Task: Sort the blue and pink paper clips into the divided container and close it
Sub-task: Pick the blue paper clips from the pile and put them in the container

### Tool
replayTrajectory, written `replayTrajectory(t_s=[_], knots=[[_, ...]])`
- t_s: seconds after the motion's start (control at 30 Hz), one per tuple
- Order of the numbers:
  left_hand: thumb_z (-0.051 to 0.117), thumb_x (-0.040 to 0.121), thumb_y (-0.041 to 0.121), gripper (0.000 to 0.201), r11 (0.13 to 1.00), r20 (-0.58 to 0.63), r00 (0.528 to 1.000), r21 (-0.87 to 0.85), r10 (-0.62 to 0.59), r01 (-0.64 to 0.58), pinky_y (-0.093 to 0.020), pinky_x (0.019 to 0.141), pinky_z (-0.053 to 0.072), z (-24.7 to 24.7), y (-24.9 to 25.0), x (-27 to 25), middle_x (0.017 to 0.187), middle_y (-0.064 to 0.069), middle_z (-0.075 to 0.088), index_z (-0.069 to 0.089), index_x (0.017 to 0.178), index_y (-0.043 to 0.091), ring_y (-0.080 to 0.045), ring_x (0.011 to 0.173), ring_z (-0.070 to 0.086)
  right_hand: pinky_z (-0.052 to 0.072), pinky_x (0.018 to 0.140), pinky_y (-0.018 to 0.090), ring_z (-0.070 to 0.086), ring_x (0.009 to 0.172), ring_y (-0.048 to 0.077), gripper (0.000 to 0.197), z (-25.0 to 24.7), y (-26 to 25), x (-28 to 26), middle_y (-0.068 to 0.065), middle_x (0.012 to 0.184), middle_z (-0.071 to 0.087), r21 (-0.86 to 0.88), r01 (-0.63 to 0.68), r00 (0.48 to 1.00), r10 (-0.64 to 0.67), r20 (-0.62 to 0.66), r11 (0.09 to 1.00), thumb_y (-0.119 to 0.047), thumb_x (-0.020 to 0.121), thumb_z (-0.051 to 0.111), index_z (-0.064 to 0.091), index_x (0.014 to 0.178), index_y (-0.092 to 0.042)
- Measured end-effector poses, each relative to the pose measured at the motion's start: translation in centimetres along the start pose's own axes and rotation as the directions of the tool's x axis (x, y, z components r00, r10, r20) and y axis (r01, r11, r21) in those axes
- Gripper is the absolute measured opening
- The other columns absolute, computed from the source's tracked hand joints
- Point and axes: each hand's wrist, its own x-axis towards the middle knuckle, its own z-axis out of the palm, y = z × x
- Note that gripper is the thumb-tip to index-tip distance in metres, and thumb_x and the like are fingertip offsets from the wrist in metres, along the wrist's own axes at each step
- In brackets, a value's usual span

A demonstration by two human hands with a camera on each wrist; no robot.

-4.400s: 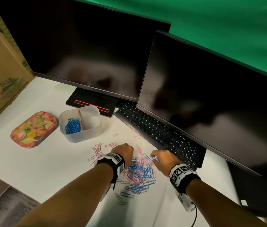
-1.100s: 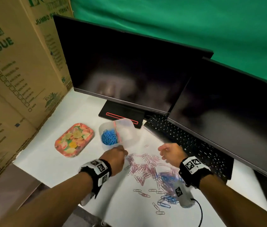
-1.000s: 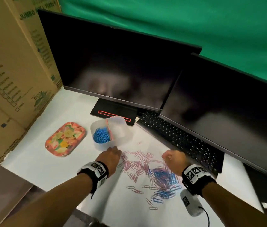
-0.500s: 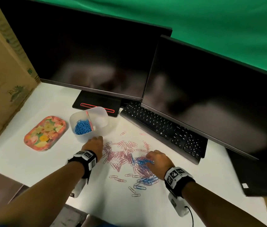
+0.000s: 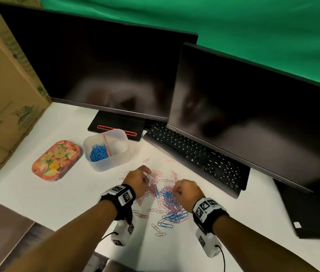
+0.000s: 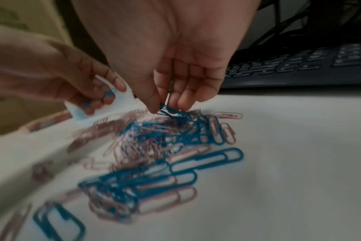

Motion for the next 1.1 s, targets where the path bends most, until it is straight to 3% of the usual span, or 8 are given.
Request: replayTrajectory(t_s=[0.13, 0.23, 0.33, 0.43, 0.53, 0.73, 0.87, 1.1], knots=[[0.044, 0.083, 0.001, 0.031, 0.993, 0.047, 0.998, -0.117, -0.028, 0.034, -0.017, 0.049, 0.039, 1.9, 1.8, -0.3, 0.079, -0.001, 0.061, 0.059, 0.077, 0.027, -0.013, 0.06, 0.052, 0.048, 0.062, 0.014, 0.064, 0.066, 0.006, 0.013, -1.1, 0.6, -0.3, -0.006, 0.071, 0.072, 0.349, -0.077, 0.991, 0.109, -0.074, 0.934, -0.011, 0.08, 0.065, 0.073, 0.074, -0.02], [0.048, 0.086, 0.011, 0.023, 0.992, 0.082, 0.996, -0.114, -0.043, 0.053, -0.018, 0.053, 0.039, 2.8, 2.3, -0.4, 0.078, 0.001, 0.061, 0.055, 0.071, 0.027, -0.014, 0.065, 0.054, 0.048, 0.059, 0.021, 0.059, 0.052, 0.006, 0.015, -1.8, 1.4, -0.6, -0.005, 0.061, 0.068, 0.577, -0.126, 0.984, 0.174, -0.029, 0.807, -0.005, 0.081, 0.068, 0.069, 0.076, -0.019], [0.056, 0.083, 0.016, 0.009, 0.999, 0.092, 0.995, -0.028, -0.036, 0.039, -0.019, 0.052, 0.039, 3.1, 2.1, -0.5, 0.076, 0.002, 0.061, 0.056, 0.076, 0.023, -0.013, 0.065, 0.053, 0.052, 0.053, 0.025, 0.059, 0.049, 0.012, 0.013, -2.4, 2.3, -1.2, 0.008, 0.069, 0.064, 0.764, -0.228, 0.97, 0.213, 0.12, 0.604, 0.005, 0.086, 0.061, 0.065, 0.089, -0.008], [0.057, 0.084, 0.021, 0.005, 0.986, 0.102, 0.995, 0.161, 0.014, -0.03, -0.023, 0.058, 0.04, 3.2, 1.2, -0.8, 0.081, 0.002, 0.063, 0.056, 0.089, 0.02, -0.018, 0.071, 0.056, 0.056, 0.054, 0.029, 0.064, 0.052, 0.018, 0.014, -2.4, 3.1, -1.8, 0.012, 0.07, 0.064, 0.854, -0.308, 0.947, 0.22, 0.234, 0.419, 0.009, 0.088, 0.056, 0.061, 0.09, -0.004], [0.057, 0.087, 0.028, 0.007, 0.969, 0.104, 0.994, 0.241, 0.03, -0.055, -0.026, 0.065, 0.045, 3.2, 0.3, -0.8, 0.085, 0.003, 0.066, 0.053, 0.092, 0.025, -0.02, 0.076, 0.06, 0.058, 0.061, 0.034, 0.062, 0.058, 0.024, 0.013, -2.3, 3.9, -2.3, 0.014, 0.074, 0.062, 0.878, -0.349, 0.929, 0.244, 0.278, 0.328, 0.009, 0.088, 0.056, 0.06, 0.091, -0.003], [0.06, 0.084, 0.025, 0.008, 0.967, 0.11, 0.994, 0.252, 0.017, -0.045, -0.024, 0.063, 0.047, 1.8, -0.8, -0.5, 0.084, 0.007, 0.067, 0.056, 0.086, 0.031, -0.016, 0.074, 0.062, 0.057, 0.062, 0.036, 0.063, 0.059, 0.027, 0.011, -2.0, 4.6, -2.5, 0.018, 0.078, 0.063, 0.894, -0.379, 0.905, 0.296, 0.304, 0.239, 0.002, 0.089, 0.055, 0.062, 0.088, -0.007], [0.05, 0.08, 0.009, 0.022, 0.949, 0.111, 0.994, 0.314, 0.003, -0.038, -0.027, 0.068, 0.05, 0.7, -1.2, -0.6, 0.087, 0.004, 0.067, 0.058, 0.084, 0.03, -0.02, 0.08, 0.062, 0.056, 0.06, 0.036, 0.065, 0.061, 0.029, 0.005, -1.8, 4.3, -2.4, 0.02, 0.082, 0.067, 0.901, -0.392, 0.894, 0.309, 0.325, 0.186, -0.003, 0.091, 0.056, 0.059, 0.091, -0.008], [0.053, 0.087, 0.013, 0.031, 0.863, 0.263, 0.961, 0.464, 0.084, -0.202, -0.027, 0.078, 0.05, 1.3, 0.5, -0.1, 0.114, 0.002, 0.061, 0.06, 0.113, 0.028, -0.022, 0.09, 0.063, 0.043, 0.054, 0.027, 0.052, 0.055, 0.023, 0.006, -2.0, 3.4, -2.2, 0.011, 0.071, 0.06, 0.873, -0.428, 0.874, 0.355, 0.333, 0.234, -0.01, 0.091, 0.052, 0.058, 0.09, -0.011]])
